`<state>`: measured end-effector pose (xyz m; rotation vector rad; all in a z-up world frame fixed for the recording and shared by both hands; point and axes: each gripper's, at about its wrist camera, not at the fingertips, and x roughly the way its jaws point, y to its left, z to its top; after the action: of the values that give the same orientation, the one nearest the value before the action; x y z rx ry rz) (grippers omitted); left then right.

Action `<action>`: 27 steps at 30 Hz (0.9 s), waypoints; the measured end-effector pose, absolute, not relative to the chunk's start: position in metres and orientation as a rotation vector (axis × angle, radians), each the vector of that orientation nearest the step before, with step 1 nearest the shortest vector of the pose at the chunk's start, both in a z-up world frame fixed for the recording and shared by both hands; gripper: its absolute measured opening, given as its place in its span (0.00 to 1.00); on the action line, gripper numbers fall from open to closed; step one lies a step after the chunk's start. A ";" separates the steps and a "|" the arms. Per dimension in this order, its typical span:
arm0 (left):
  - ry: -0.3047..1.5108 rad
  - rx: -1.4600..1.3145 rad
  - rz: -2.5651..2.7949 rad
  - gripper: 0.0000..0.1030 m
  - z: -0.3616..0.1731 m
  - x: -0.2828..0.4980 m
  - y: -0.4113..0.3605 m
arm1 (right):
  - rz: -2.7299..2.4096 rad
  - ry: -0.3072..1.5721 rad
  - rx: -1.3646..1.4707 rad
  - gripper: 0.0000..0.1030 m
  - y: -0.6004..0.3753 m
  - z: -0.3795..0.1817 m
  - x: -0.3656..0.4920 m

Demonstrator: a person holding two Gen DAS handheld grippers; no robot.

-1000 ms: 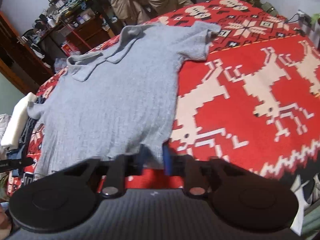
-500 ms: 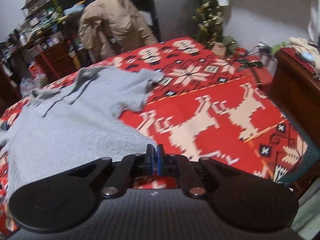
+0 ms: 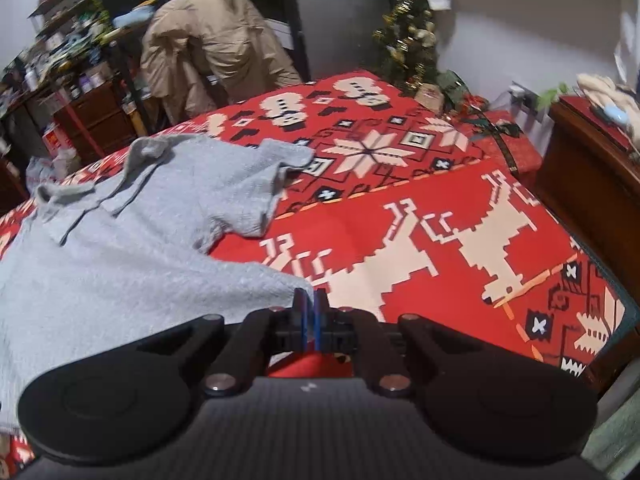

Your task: Fold clothes

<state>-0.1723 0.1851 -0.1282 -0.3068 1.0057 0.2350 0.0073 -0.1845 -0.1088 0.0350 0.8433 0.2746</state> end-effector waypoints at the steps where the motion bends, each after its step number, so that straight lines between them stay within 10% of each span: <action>1: 1.007 -0.299 0.235 0.21 -0.128 -0.171 0.183 | 0.284 0.840 0.022 0.03 -0.182 -0.108 0.004; 27: 1.103 -0.190 0.443 0.03 -0.101 -0.209 0.196 | 0.500 1.019 0.101 0.03 -0.181 -0.100 -0.051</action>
<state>-0.2087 0.1958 -0.1015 -0.1903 1.1030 0.4431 -0.0508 -0.1806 -0.0999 0.1012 1.0194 0.4998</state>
